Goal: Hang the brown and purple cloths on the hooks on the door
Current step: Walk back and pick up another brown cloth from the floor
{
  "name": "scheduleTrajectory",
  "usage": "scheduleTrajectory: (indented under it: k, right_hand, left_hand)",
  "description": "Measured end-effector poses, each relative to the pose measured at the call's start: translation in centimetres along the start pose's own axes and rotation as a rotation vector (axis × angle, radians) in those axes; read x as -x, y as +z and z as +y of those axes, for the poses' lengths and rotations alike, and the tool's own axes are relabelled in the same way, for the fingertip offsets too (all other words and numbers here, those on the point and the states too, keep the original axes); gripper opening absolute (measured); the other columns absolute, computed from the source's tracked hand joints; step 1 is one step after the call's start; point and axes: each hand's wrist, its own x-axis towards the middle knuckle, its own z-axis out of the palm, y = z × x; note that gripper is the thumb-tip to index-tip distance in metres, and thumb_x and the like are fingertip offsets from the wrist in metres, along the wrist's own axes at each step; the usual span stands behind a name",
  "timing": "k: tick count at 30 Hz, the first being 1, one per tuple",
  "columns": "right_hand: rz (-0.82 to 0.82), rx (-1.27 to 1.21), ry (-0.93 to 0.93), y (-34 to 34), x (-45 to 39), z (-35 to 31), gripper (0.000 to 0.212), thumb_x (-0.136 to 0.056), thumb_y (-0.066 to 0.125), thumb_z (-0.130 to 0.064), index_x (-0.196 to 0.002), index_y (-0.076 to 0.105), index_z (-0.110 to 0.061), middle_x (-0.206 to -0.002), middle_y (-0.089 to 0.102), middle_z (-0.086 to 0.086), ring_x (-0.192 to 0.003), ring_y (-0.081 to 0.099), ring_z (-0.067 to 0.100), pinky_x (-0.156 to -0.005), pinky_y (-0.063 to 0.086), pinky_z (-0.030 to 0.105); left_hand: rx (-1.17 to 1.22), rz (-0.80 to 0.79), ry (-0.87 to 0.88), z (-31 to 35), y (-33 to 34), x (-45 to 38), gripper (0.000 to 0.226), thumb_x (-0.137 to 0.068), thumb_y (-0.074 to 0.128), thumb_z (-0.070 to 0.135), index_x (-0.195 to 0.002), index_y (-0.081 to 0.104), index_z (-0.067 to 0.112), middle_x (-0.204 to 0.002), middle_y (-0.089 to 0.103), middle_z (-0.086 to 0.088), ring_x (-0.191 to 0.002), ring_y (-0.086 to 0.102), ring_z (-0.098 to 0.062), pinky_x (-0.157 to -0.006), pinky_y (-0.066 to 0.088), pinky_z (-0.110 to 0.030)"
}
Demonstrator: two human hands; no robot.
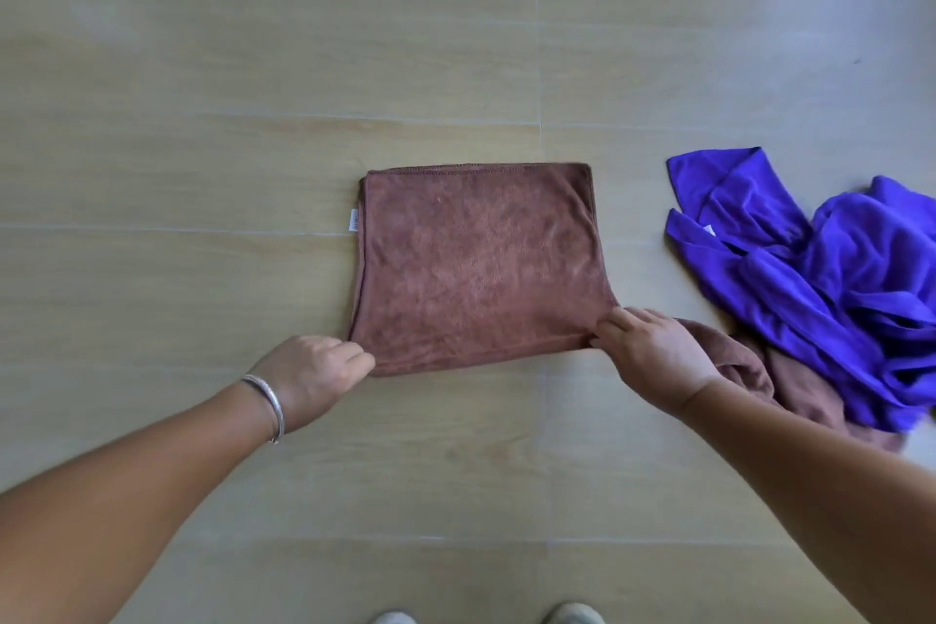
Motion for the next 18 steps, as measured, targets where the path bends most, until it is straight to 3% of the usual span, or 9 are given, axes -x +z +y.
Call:
scheduleTrajectory:
  k: [4,6,10,14,16,18]
  right_hand:
    - [-0.012,-0.024,0.039,-8.7,-1.1,-1.4,0.014,-0.077,0.076,-0.010,-0.071,0.064,-0.007,-0.071,0.062,0.009,-0.060,0.062,0.029,-0.055,0.053,0.036]
    - [-0.003,-0.027,0.060,-13.6,-1.7,-2.1,0.011,-0.078,0.075,-0.009,-0.073,0.066,-0.006,-0.075,0.065,0.010,-0.063,0.063,0.030,-0.056,0.053,0.037]
    - [-0.060,-0.025,0.066,-24.4,-2.2,-3.7,0.003,-0.079,0.072,-0.007,-0.078,0.070,-0.008,-0.086,0.063,0.009,-0.076,0.062,0.030,-0.061,0.053,0.039]
    - [-0.184,0.066,0.013,-35.7,-2.0,-6.0,0.020,-0.063,0.083,-0.003,-0.065,0.068,-0.016,-0.067,0.058,0.002,-0.063,0.060,0.021,-0.053,0.050,0.028]
    - [-0.246,0.117,0.002,-40.6,-2.0,-7.2,0.007,-0.076,0.077,-0.018,-0.077,0.071,-0.017,-0.073,0.061,0.000,-0.069,0.063,0.020,-0.057,0.049,0.027]
    - [-0.321,0.087,0.082,-45.5,-1.8,-8.1,0.025,-0.097,0.051,-0.034,-0.105,0.063,-0.015,-0.094,0.062,0.003,-0.089,0.062,0.024,-0.072,0.047,0.032]
  left_hand:
    - [0.029,0.049,-0.157,-0.6,-8.3,1.4,0.032,-0.068,0.036,0.005,-0.071,0.067,0.011,-0.062,0.061,-0.005,-0.048,0.059,-0.023,-0.035,0.043,-0.026]
    - [0.053,0.055,-0.251,-0.9,-12.9,2.2,0.021,-0.069,0.052,-0.005,-0.076,0.066,0.010,-0.065,0.060,-0.007,-0.052,0.060,-0.027,-0.037,0.045,-0.031]
    - [0.092,0.049,-0.344,-1.0,-22.9,4.2,0.032,-0.056,0.082,-0.007,-0.076,0.066,0.013,-0.064,0.059,-0.005,-0.053,0.060,-0.026,-0.038,0.045,-0.028]
    - [0.093,0.066,-0.328,-0.4,-32.6,7.0,0.039,-0.048,0.086,-0.006,-0.074,0.066,0.016,-0.062,0.059,-0.001,-0.051,0.060,-0.022,-0.037,0.042,-0.023]
    - [0.090,0.076,-0.345,-0.2,-37.3,8.4,0.039,-0.048,0.086,-0.004,-0.074,0.066,0.017,-0.063,0.060,0.000,-0.051,0.061,-0.022,-0.036,0.042,-0.023]
    - [0.083,0.073,-0.366,0.3,-42.4,10.0,0.040,-0.046,0.088,-0.002,-0.072,0.065,0.019,-0.062,0.059,0.003,-0.050,0.060,-0.021,-0.036,0.039,-0.021]
